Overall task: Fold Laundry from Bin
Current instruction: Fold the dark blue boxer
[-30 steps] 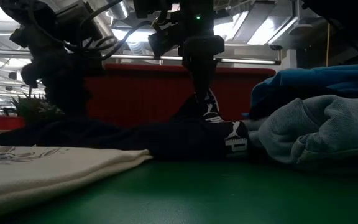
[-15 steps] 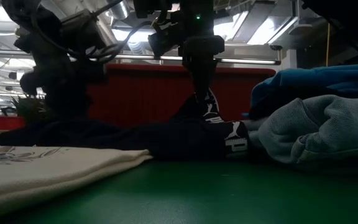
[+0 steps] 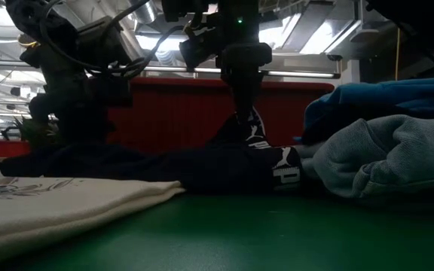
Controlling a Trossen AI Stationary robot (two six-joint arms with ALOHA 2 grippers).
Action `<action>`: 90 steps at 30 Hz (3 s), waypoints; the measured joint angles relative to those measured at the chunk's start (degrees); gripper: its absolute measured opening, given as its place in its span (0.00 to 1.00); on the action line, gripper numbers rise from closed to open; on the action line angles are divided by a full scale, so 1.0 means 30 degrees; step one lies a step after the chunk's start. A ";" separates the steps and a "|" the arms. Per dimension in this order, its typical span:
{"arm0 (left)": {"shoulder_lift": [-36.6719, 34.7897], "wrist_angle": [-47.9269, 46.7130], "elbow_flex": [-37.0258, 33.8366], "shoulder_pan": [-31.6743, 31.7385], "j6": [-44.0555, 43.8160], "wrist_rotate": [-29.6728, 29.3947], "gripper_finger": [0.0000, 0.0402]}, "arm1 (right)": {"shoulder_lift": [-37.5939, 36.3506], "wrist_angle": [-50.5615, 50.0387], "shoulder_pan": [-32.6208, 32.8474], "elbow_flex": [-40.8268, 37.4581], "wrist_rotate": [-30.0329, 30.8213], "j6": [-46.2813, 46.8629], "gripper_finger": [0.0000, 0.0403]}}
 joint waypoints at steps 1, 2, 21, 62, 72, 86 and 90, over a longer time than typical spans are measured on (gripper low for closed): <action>0.0000 -0.0003 0.0000 0.0000 -0.0039 0.0000 0.01 | 0.0000 0.0000 0.0000 0.0000 0.0000 0.0003 0.05; 0.0000 0.0000 0.0000 0.0000 -0.0039 0.0000 0.01 | 0.0000 0.0000 0.0000 0.0000 0.0000 0.0000 0.05; -0.3097 -0.1342 0.0000 0.0972 -0.1052 -0.2558 0.00 | -0.0015 -0.0118 -0.0015 0.0015 0.0015 0.0046 0.05; -0.3118 -0.2433 0.0655 0.3424 0.3115 -0.4070 0.30 | -0.0029 -0.0310 -0.0036 -0.3213 0.1530 0.1908 0.32; -0.3118 -0.3931 0.3586 0.3410 0.3010 0.1549 0.20 | -0.0029 -0.0692 -0.0036 -0.3213 0.1015 0.1443 0.42; -0.3118 -0.3130 0.0928 0.3404 0.1955 0.1504 0.10 | -0.0357 0.3742 0.1953 -0.3053 0.0942 0.0891 0.42; -0.3111 -0.2216 -0.0154 0.3496 0.2067 -0.1247 0.07 | -0.0350 0.6207 0.2463 -0.4405 0.1019 0.1198 0.42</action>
